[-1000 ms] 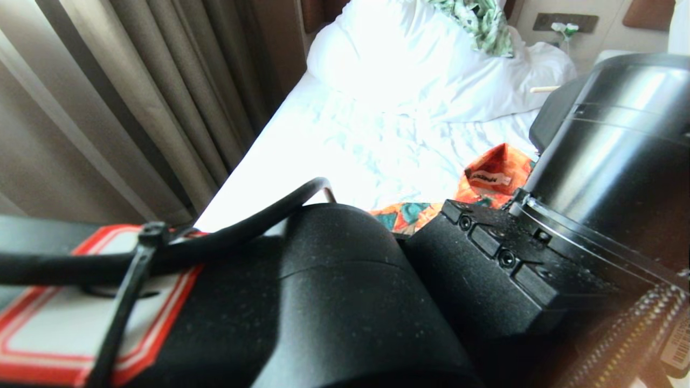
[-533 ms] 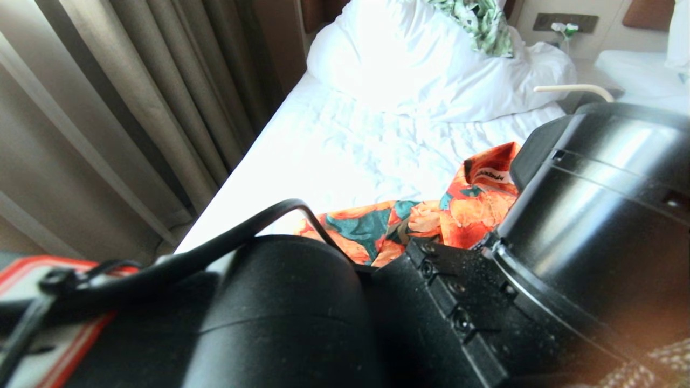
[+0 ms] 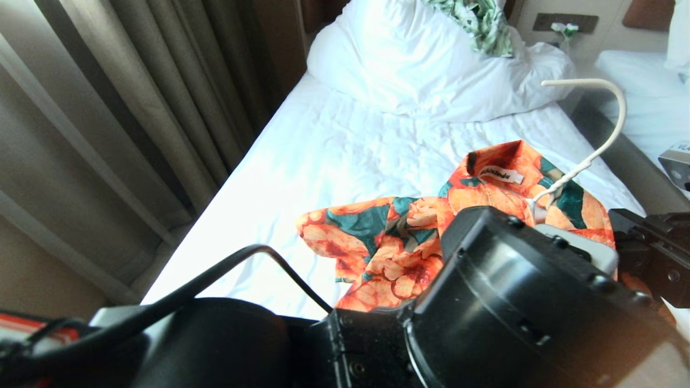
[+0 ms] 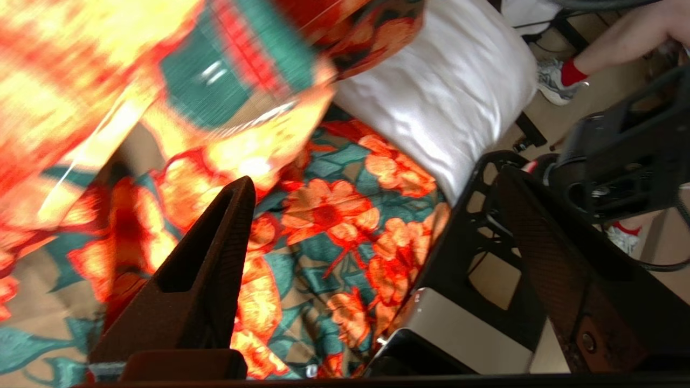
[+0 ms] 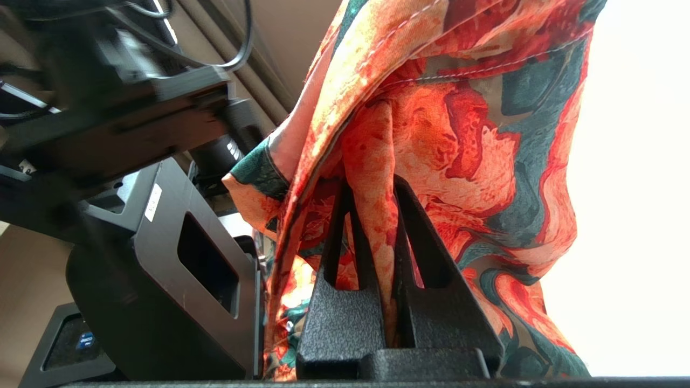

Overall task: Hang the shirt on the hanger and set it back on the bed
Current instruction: Hook the other side of the shirt onto the hanger, then take the clothes hanger out of the clothes

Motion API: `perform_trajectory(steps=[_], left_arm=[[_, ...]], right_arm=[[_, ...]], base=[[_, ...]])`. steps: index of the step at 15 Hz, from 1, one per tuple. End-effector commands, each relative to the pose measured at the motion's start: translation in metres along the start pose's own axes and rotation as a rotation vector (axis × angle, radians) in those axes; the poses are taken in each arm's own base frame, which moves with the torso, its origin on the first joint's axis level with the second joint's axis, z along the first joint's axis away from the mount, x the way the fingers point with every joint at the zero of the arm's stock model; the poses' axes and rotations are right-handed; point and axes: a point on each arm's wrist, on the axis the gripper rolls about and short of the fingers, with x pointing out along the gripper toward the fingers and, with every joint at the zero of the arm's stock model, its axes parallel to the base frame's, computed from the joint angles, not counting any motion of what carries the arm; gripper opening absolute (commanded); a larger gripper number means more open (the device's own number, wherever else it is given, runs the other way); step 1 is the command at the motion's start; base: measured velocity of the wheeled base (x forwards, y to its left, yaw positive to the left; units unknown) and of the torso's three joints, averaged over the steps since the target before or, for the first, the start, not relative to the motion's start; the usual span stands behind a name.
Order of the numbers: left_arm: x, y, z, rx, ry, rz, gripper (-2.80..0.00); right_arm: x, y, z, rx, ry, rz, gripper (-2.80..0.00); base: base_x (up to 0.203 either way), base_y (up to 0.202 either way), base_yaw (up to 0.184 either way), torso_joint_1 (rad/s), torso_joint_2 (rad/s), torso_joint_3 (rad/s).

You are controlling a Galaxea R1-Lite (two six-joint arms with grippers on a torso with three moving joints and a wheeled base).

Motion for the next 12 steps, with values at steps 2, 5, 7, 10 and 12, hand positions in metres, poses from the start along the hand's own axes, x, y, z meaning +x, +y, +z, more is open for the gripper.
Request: perform_trajectory(steps=[2,5,7,10,12], left_arm=[[-0.012,0.014,-0.002,-0.020,-0.037,0.024,-2.80],[-0.032,0.039,-0.007,-0.028,-0.036,0.077,-2.80],[-0.069,0.072,-0.001,-0.061,-0.099,0.133,-2.80],[-0.135,0.101,0.001,-0.104,-0.168,0.209,-2.80],[-0.163,0.108,-0.007,-0.125,-0.170,0.253,-2.80]], right_arm=[[0.000,0.000,0.000,-0.002,-0.002,0.008,-2.80],[0.000,0.002,0.004,0.010,-0.004,0.010,-2.80],[0.007,0.010,0.007,0.012,-0.002,0.047,-2.80],[0.020,0.009,0.016,-0.005,0.002,0.097,-2.80],[0.027,0.007,0.016,0.038,0.010,0.117,-2.80]], base=[[0.000,0.000,0.000,0.000,0.00,0.000],[0.000,0.000,0.000,0.000,0.00,0.000],[0.000,0.000,0.000,0.000,0.00,0.000],[0.000,0.000,0.000,0.000,0.00,0.000],[0.000,0.000,0.000,0.000,0.00,0.000]])
